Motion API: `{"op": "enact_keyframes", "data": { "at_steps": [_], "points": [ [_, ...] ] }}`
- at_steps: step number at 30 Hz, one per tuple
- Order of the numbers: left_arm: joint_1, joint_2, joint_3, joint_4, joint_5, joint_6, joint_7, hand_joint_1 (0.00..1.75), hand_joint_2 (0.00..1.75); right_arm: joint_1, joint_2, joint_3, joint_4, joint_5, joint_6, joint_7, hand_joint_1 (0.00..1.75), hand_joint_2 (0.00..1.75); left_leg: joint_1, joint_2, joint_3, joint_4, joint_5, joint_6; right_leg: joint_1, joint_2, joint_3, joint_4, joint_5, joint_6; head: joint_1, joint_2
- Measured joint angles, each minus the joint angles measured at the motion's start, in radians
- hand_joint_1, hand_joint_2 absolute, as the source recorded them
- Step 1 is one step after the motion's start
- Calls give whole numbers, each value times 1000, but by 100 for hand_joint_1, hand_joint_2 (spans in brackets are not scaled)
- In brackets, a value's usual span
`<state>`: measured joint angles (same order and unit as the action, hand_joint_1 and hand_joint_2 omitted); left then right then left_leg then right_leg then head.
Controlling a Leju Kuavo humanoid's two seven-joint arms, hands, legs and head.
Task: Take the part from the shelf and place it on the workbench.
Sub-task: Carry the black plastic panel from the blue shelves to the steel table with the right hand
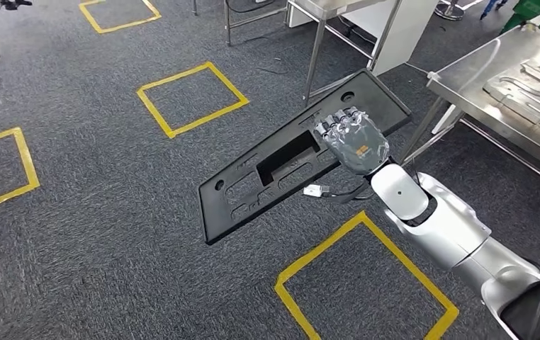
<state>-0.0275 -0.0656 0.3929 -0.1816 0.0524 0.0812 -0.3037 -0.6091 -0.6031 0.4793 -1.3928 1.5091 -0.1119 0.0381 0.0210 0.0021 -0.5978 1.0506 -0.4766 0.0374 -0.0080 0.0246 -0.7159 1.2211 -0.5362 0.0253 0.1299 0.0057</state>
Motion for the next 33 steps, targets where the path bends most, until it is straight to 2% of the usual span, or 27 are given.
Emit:
{"op": "enact_keyframes", "data": {
  "at_steps": [1,2,3,4,5,6,8,9,11,12,14,15,16,17,18,19,20,22,23,24,26,27,29,30,31,32,33],
  "points": [
    [1,0,1,0,0,0,0,0,0,3,0,-1,-1,-1,0,0,175,175,-2,13,1,0,-3,2,-1,-13,-33,56,-18,2,0,0],
    [2,0,2,0,-1,-1,0,0,0,8,-1,-1,-2,-2,1,1,175,175,-3,26,2,0,-6,3,-3,-19,-54,88,-21,3,0,0],
    [2,0,3,0,-1,-2,0,0,0,14,-3,-1,-4,-3,1,1,175,175,-5,39,5,0,-9,3,-4,-21,-56,84,-5,1,0,0],
    [2,0,5,0,-2,-3,0,0,0,18,-6,-2,-8,-4,1,1,175,175,-6,51,10,0,-14,3,-3,-26,-37,42,28,-2,0,0],
    [1,-1,6,0,-2,-4,0,0,0,21,-10,-2,-12,-4,1,1,175,175,-8,63,17,0,-19,2,0,-39,-4,-27,65,-8,0,0],
    [1,-2,7,0,-2,-6,1,0,0,23,-13,-5,-17,-5,1,1,175,175,-10,75,24,-2,-23,0,7,-64,30,-93,90,-15,0,0],
    [0,-3,9,0,-2,-11,1,0,0,21,-19,-12,-29,-5,1,3,175,175,-14,98,36,-8,-30,-7,24,-100,69,-171,107,-29,1,0],
    [-1,-4,10,0,-2,-14,1,0,0,21,-21,-16,-34,-5,1,5,175,175,-15,110,41,-12,-32,-11,30,-104,71,-176,102,-34,1,0],
    [-4,-5,12,0,-3,-19,2,0,0,22,-29,-21,-47,-5,1,8,175,175,-17,135,52,-21,-38,-21,29,-75,77,-187,105,-43,1,0],
    [-6,-5,12,-1,-4,-20,3,0,0,24,-35,-25,-53,-5,1,9,175,175,-17,126,56,-16,-45,-27,25,-62,86,-196,107,-47,1,0],
    [-8,-6,14,-1,-8,-19,6,0,0,27,-42,-36,-63,-6,1,14,175,175,-15,69,36,44,-79,-34,15,-39,103,-213,111,-56,0,0],
    [-8,-6,14,-1,-11,-19,8,0,0,30,-42,-41,-66,-7,1,17,175,175,-12,33,5,107,-107,-35,13,-27,107,-215,110,-59,1,0],
    [-7,-6,14,-1,-13,-18,11,0,0,33,-41,-44,-69,-8,0,21,175,175,-10,13,-33,174,-132,-37,13,-14,108,-214,108,-62,1,0],
    [-5,-6,14,-1,-16,-18,12,0,0,39,-40,-46,-73,-11,-2,24,175,175,-10,6,-68,226,-143,-38,13,1,108,-212,106,-63,1,0],
    [-4,-6,14,-1,-18,-18,13,0,0,47,-39,-49,-77,-16,-7,29,175,175,-10,2,-92,252,-137,-39,13,18,108,-208,103,-63,0,0],
    [-3,-6,15,-1,-19,-17,14,0,0,57,-39,-55,-83,-24,-14,33,175,175,-10,0,-94,232,-108,-40,12,35,108,-203,100,-61,0,0],
    [-2,-6,15,-1,-20,-17,13,0,0,68,-39,-66,-90,-33,-26,38,175,175,-9,-8,-79,178,-63,-39,11,50,109,-196,95,-58,0,0],
    [0,-6,17,-1,-21,-15,11,0,0,98,-34,-98,-105,-54,-61,48,175,175,-4,-62,-35,58,-2,-35,9,76,103,-179,83,-49,0,0],
    [1,-7,17,-1,-22,-14,10,0,0,117,-28,-117,-113,-66,-84,50,175,175,-2,-85,-21,22,9,-33,7,87,98,-173,80,-43,1,0],
    [2,-7,18,-1,-24,-13,10,0,0,139,-19,-137,-122,-79,-110,50,175,175,-2,-99,-14,9,5,-30,4,99,93,-171,79,-37,1,0],
    [0,-10,21,-1,-31,-12,10,0,0,189,4,-179,-141,-97,-171,46,175,175,-4,-81,-6,-2,4,-19,-1,123,90,-176,81,-23,0,0],
    [-1,-11,22,-1,-35,-11,10,0,0,217,15,-202,-152,-102,-198,43,175,175,-2,-68,1,-11,6,-13,0,116,89,-174,79,-17,1,0],
    [0,-14,24,-2,-41,-11,8,0,0,260,38,-247,-168,-116,-241,41,175,175,3,-39,16,-29,8,0,3,59,66,-126,53,-6,5,0],
    [2,-13,26,-2,-42,-11,6,0,0,278,52,-270,-175,-129,-257,41,175,175,3,-24,22,-33,7,4,2,21,40,-75,29,-1,7,0],
    [3,-13,28,-2,-43,-11,5,0,0,297,66,-291,-181,-140,-273,40,175,175,2,-10,26,-35,4,7,-2,-1,6,-15,5,5,8,0],
    [4,-13,31,-2,-45,-10,4,0,0,317,82,-310,-188,-150,-286,40,175,175,1,4,29,-35,0,7,-7,-12,-24,37,-10,10,8,0],
    [5,-13,33,-2,-47,-10,4,0,0,338,96,-328,-196,-159,-299,39,175,175,1,19,34,-35,-5,5,-11,-18,-41,61,-9,14,8,0]
  ]
}}
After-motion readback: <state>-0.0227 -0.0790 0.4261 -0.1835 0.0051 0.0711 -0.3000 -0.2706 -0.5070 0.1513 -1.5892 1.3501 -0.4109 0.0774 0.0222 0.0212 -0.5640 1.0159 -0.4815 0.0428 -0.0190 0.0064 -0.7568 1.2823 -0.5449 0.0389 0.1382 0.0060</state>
